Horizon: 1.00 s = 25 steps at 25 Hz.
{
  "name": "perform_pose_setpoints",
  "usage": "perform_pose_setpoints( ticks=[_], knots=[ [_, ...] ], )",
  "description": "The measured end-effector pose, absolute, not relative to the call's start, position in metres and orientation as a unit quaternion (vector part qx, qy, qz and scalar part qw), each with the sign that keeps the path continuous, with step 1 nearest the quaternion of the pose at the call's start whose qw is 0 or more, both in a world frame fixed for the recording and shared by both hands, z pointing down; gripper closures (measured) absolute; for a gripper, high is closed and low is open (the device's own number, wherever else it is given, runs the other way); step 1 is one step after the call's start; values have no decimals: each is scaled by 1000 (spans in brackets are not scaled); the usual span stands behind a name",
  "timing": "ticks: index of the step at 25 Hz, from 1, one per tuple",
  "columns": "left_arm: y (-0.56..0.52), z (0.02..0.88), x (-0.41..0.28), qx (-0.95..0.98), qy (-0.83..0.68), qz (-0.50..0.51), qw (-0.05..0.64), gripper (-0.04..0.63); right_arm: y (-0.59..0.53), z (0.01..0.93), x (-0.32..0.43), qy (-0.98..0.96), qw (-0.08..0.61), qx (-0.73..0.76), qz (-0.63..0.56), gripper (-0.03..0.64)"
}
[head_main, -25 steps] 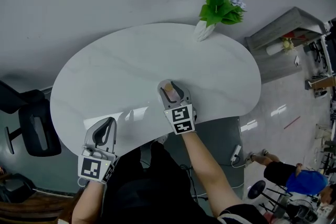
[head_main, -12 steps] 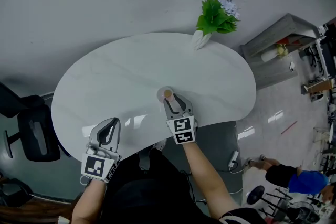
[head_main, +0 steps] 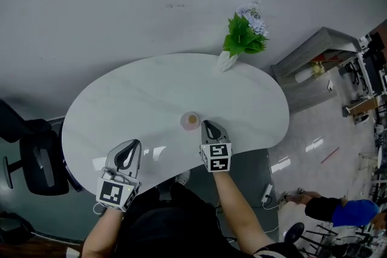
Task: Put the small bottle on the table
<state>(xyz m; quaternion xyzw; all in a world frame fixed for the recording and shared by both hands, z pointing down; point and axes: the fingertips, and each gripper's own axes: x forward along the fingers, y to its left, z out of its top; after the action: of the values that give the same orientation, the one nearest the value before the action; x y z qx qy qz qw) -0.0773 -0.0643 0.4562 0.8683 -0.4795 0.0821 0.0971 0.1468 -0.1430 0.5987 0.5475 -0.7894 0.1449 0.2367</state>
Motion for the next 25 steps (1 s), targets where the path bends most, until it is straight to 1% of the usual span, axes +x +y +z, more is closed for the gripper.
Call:
perform_pose_setpoints(
  ticks=[4, 10, 25],
  knots=[
    [-67, 449, -80, 870, -479, 73, 89, 581, -147, 580, 165, -784, 201, 563, 169, 609],
    [-71, 436, -84, 869, -485, 57, 81, 581, -158, 537, 182, -786, 182, 572, 146, 611],
    [-77, 405, -90, 864, -498, 24, 62, 581, -171, 417, 168, -819, 114, 557, 72, 611]
  ],
)
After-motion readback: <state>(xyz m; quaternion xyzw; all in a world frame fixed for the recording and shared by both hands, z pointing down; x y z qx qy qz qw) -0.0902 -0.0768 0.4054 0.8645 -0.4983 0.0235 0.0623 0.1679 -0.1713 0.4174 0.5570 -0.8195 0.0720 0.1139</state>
